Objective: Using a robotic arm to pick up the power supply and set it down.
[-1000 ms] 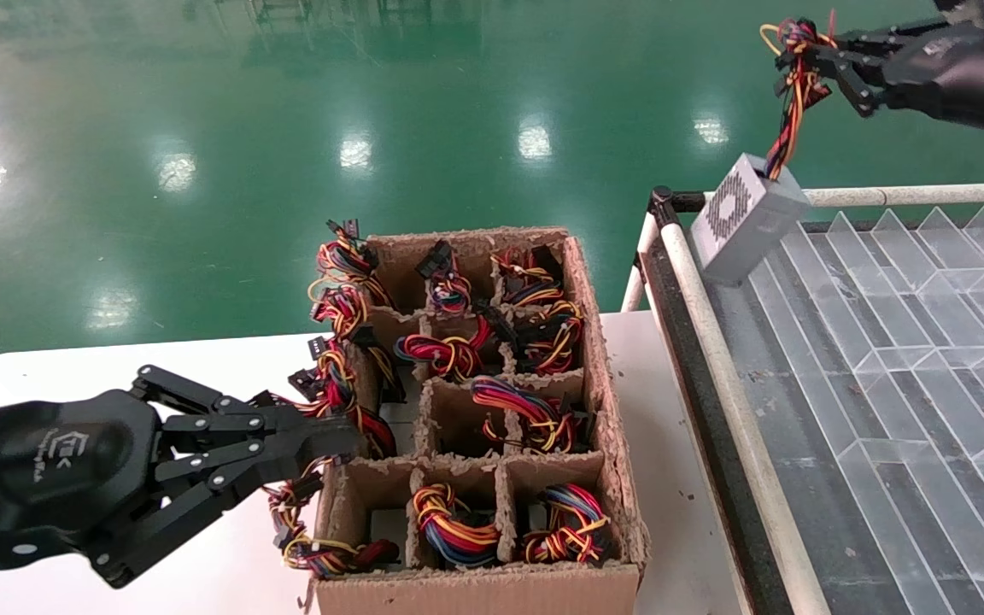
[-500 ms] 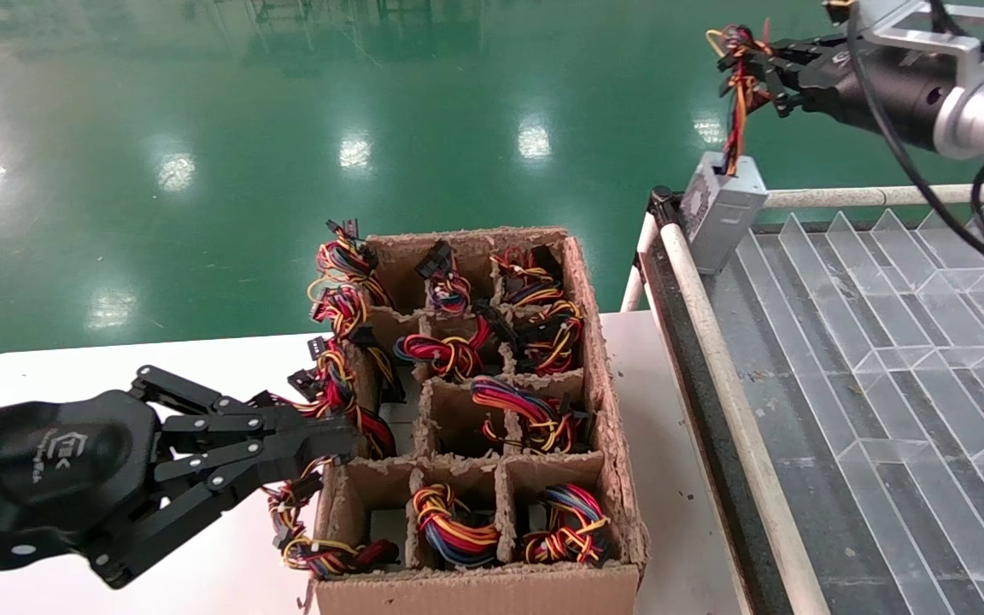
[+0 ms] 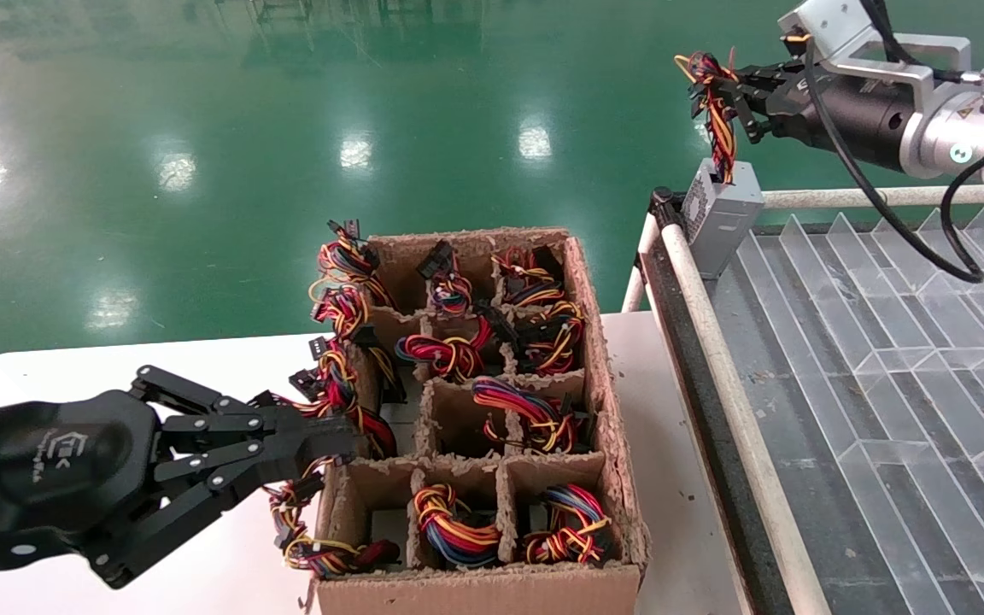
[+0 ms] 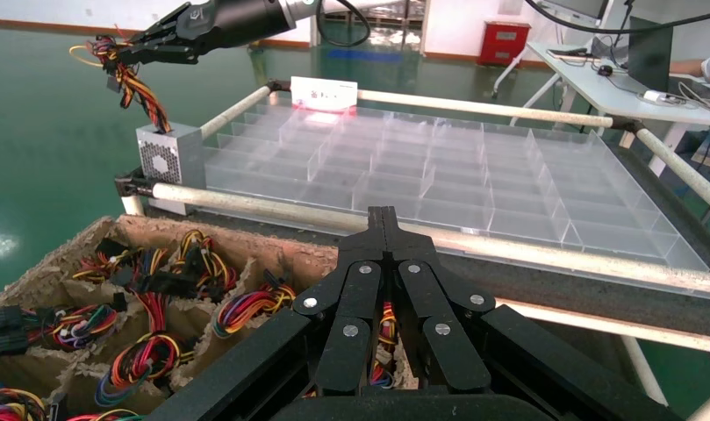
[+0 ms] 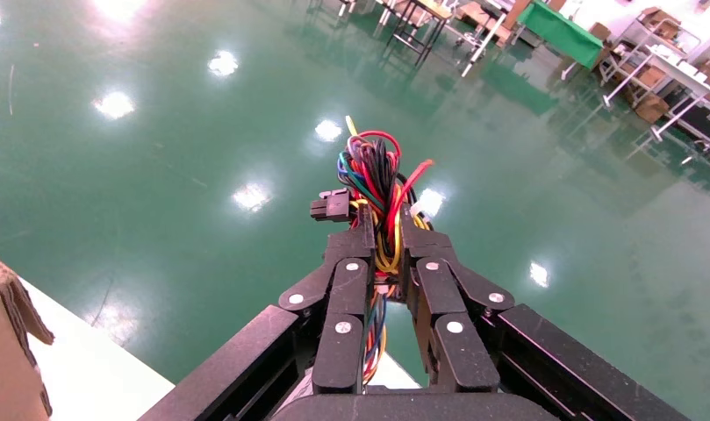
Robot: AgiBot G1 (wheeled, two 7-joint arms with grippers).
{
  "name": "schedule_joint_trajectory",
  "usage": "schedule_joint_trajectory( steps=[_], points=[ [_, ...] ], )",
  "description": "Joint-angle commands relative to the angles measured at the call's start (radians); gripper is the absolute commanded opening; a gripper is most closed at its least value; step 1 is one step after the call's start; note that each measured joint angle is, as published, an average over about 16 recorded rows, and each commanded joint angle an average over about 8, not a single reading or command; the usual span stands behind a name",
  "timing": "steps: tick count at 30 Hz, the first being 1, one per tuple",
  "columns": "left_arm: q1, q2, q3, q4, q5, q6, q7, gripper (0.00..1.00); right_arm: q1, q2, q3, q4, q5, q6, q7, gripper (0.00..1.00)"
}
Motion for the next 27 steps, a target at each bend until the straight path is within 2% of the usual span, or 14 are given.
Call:
schedule_joint_trajectory(
  steps=[1,15,22,27],
  points=[
    [0.0,0.0,0.0,0.0,0.0,0.0,0.0,0.0,0.002,0.0,-0.004,0.0,-0.006,-0.003,-0.001,1.0],
    [0.0,0.0,0.0,0.0,0.0,0.0,0.0,0.0,0.036,0.025,-0.014,0.004,-0.02,-0.069,0.01,1.0],
    [0.0,0.0,0.0,0.0,0.0,0.0,0.0,0.0,0.044,0.057,-0.003,0.022,-0.003,-0.163,0.0,1.0],
    [0.0,0.0,0.0,0.0,0.0,0.0,0.0,0.0,0.008,0.081,0.005,0.076,0.025,-0.203,0.017,1.0]
  ],
)
